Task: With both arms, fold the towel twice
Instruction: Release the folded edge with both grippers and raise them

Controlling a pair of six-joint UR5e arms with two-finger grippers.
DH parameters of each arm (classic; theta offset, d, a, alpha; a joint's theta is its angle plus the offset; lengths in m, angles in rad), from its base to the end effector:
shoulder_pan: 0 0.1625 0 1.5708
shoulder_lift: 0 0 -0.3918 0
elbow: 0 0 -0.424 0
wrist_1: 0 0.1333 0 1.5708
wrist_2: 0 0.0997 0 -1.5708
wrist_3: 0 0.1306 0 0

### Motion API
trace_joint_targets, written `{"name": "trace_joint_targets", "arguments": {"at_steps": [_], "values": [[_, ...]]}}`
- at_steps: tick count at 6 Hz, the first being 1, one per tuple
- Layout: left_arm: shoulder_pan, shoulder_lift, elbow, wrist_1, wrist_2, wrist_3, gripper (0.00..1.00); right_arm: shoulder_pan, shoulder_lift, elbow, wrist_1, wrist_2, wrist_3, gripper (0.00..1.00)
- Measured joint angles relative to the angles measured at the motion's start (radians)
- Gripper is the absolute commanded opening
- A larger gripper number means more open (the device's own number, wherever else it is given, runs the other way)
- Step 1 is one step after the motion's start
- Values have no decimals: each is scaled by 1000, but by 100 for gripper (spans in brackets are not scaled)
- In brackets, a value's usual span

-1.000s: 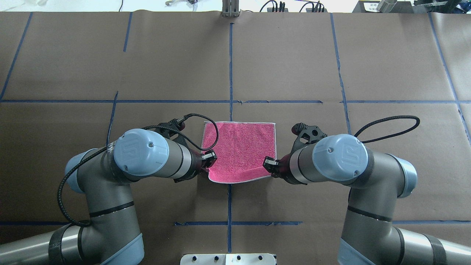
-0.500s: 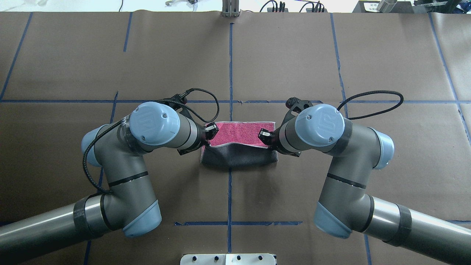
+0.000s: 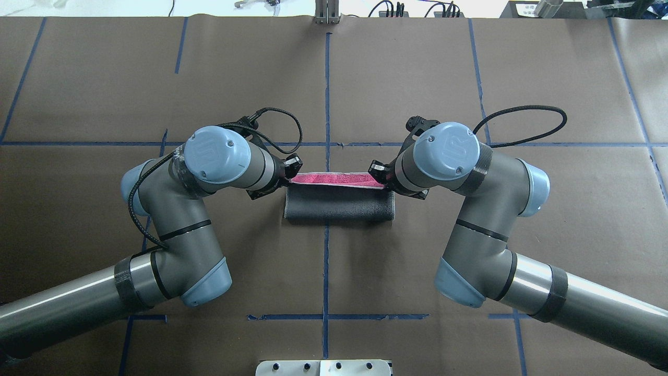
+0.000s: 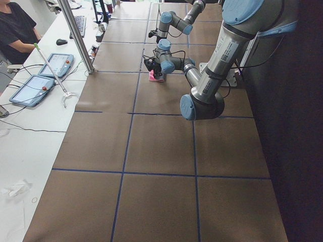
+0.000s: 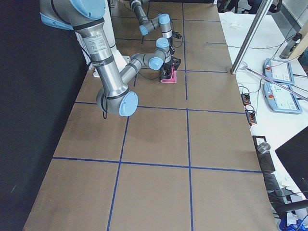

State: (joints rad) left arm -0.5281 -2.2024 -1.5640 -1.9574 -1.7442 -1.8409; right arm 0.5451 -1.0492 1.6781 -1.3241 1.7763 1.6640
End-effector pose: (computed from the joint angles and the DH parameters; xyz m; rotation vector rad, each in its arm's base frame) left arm 0.5809 -0.4671 0.2145 -0.0278 1.0401 -0.6390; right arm -0.5434 -0.4542 0.2581 0.0082 -0.9034 0.5050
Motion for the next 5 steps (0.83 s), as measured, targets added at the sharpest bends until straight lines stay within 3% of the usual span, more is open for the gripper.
{"name": "trace_joint_targets", "arguments": {"at_steps": [2, 3, 5], "values": [[-13, -6, 20, -5, 0, 2, 0, 6, 4, -17, 0, 0, -11, 6], [-14, -14, 30, -6, 0, 3, 7, 6, 4, -24, 1, 0, -15, 18], [-14, -40, 61, -12, 0, 6, 45, 7, 4, -31, 2, 0, -18, 56]]}}
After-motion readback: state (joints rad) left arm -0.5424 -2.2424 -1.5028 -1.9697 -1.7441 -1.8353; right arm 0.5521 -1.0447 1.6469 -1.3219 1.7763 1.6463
